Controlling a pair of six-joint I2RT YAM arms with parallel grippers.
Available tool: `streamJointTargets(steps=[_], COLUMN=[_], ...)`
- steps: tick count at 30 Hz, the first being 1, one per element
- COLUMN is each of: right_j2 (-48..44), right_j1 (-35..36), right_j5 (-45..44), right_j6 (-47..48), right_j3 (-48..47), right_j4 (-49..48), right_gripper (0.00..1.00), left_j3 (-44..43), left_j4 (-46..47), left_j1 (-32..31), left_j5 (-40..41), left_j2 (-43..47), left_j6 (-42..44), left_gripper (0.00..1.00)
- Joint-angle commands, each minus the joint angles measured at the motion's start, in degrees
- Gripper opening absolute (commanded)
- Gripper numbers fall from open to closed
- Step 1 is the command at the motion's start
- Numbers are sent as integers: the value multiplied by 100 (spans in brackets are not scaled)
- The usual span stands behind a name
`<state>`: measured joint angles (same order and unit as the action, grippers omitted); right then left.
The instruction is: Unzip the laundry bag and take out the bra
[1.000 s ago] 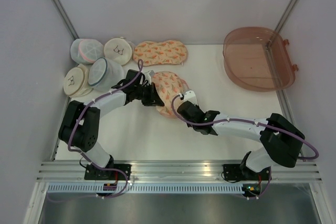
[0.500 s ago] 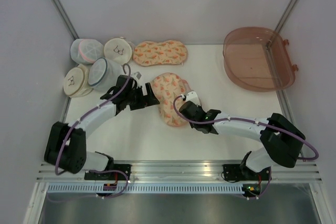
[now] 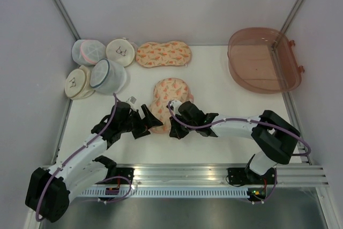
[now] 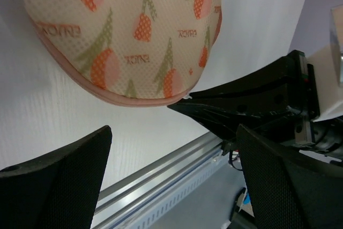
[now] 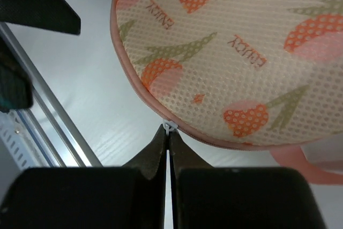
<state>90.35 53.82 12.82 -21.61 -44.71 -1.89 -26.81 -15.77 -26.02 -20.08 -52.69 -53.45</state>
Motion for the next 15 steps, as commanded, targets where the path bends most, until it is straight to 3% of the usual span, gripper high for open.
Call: streamJointTargets(steps=[1, 10, 15], right_j2=[386, 625, 616], right_j1=[5, 23, 40], right_j5=[827, 582, 590], right_j6=[-230, -476, -397], right_j3=[-310, -390, -407], right_j4=[-1066, -1788, -1815], right_gripper=[0, 0, 1], left_j3=[184, 923, 1151], left_j4=[56, 294, 1075], left_j1=[-52, -175, -175], left_j5=[-147, 555, 1031], left_j2=[355, 628, 304], left_j6=[-1025, -1993, -2353], left_gripper=[100, 100, 99])
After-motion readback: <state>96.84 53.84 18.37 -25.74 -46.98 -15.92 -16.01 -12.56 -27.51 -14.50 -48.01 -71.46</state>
